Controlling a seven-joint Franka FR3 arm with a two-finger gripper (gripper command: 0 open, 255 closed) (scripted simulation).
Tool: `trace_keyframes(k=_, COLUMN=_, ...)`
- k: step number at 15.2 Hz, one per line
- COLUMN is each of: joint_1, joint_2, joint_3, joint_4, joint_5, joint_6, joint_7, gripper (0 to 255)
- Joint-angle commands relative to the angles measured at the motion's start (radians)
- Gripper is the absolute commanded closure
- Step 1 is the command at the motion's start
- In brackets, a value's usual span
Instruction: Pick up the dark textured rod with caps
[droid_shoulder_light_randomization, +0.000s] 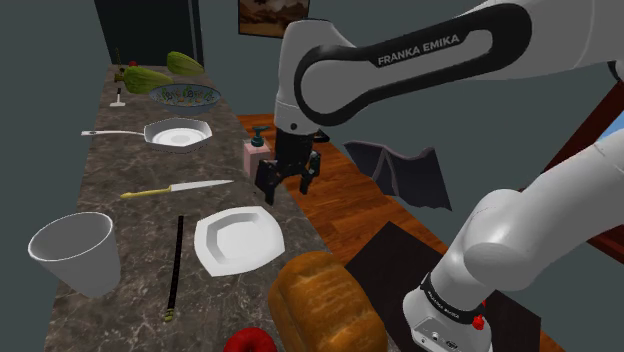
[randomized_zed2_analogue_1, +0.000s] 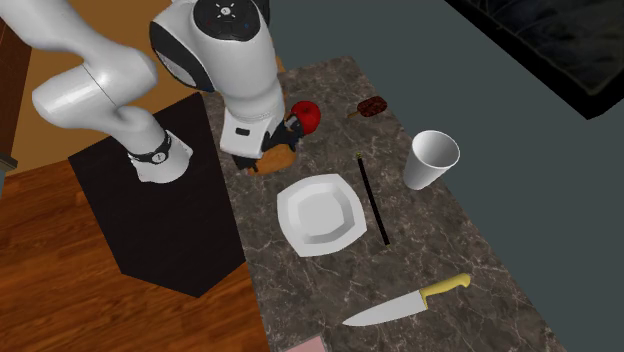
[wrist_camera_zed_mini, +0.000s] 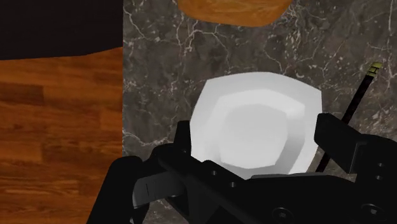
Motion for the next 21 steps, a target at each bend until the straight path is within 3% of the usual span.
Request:
trace_keyframes(k=1, joint_1=0.000, joint_2=0.078, joint_3=0.042, joint_4=0.041, joint_5=-0.008, joint_6=0.042, joint_7=0.080, gripper=0)
trace_keyframes(k=5, joint_1=0.000, joint_2=0.239, joint_3=0.103, joint_4=0.123, joint_5=-0.057, joint_6=0.119, joint_7=0.230, gripper=0)
trace_keyframes(k=10, joint_1=0.026, joint_2=0.457, joint_3=0.139, joint_4=0.257, joint_5=-0.166, joint_6=0.187, joint_7=0.431, gripper=0)
trace_keyframes(k=16, joint_1=0.116, joint_2=0.717, joint_3=0.105, joint_4=0.467, joint_5=-0.296, joint_6=0.214, joint_7=0.641, gripper=0)
trace_keyframes(k=21, joint_1=0.207, joint_2=0.926, joint_3=0.052, joint_4=0.687, joint_5=-0.361, joint_6=0.194, joint_7=0.768, gripper=0)
